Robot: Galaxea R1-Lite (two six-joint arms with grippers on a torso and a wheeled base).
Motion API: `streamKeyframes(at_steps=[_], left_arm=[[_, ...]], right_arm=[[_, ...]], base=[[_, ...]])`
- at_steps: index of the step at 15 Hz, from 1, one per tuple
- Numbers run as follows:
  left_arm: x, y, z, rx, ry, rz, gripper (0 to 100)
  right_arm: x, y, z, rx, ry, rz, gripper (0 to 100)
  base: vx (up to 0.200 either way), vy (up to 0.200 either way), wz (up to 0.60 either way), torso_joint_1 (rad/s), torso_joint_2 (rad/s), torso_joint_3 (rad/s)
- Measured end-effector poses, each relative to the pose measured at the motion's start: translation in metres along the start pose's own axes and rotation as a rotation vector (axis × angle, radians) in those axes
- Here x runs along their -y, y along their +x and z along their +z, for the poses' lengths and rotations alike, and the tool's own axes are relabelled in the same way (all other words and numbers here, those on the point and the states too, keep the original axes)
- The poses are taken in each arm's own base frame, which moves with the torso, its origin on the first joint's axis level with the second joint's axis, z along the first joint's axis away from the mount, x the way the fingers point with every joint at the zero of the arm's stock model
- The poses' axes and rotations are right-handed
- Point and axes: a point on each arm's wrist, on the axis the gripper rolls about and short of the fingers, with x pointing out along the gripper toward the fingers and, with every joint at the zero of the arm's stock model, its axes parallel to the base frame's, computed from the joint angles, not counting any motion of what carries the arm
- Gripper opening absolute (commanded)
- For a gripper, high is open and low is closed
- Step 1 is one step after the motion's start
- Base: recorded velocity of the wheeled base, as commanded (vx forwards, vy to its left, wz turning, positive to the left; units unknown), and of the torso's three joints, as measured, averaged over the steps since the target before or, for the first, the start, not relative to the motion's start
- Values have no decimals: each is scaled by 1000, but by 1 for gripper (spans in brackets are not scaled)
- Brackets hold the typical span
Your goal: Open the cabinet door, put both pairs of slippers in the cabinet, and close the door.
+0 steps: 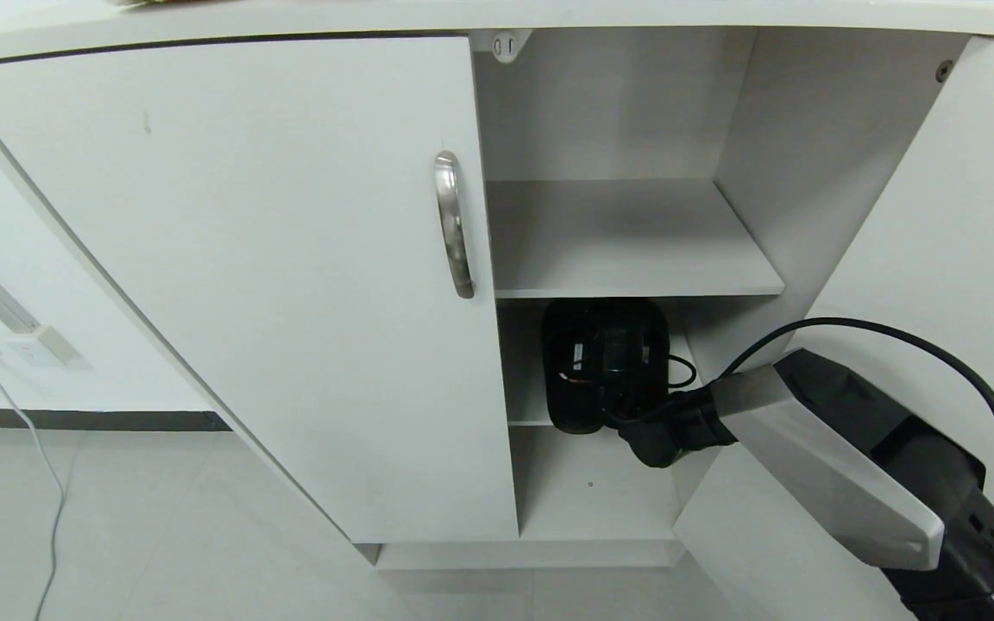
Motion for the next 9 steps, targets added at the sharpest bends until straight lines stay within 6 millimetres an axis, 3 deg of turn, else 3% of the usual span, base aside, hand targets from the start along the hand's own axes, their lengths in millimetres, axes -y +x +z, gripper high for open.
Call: streamKeyframes(at_steps=[2,3,9], left_arm=[[0,0,0,0,0,1,0],[0,0,0,0,0,1,0],[0,0,0,0,0,0,0]], right_arm=[[1,4,-3,-5,-3,-7,0],[2,5,-4,-5,-4,-9,100],[2,-2,-17,-34,-28,-5,100]], base=[[0,0,0,0,0,0],[0,0,0,0,0,0],[0,0,0,0,0,0]])
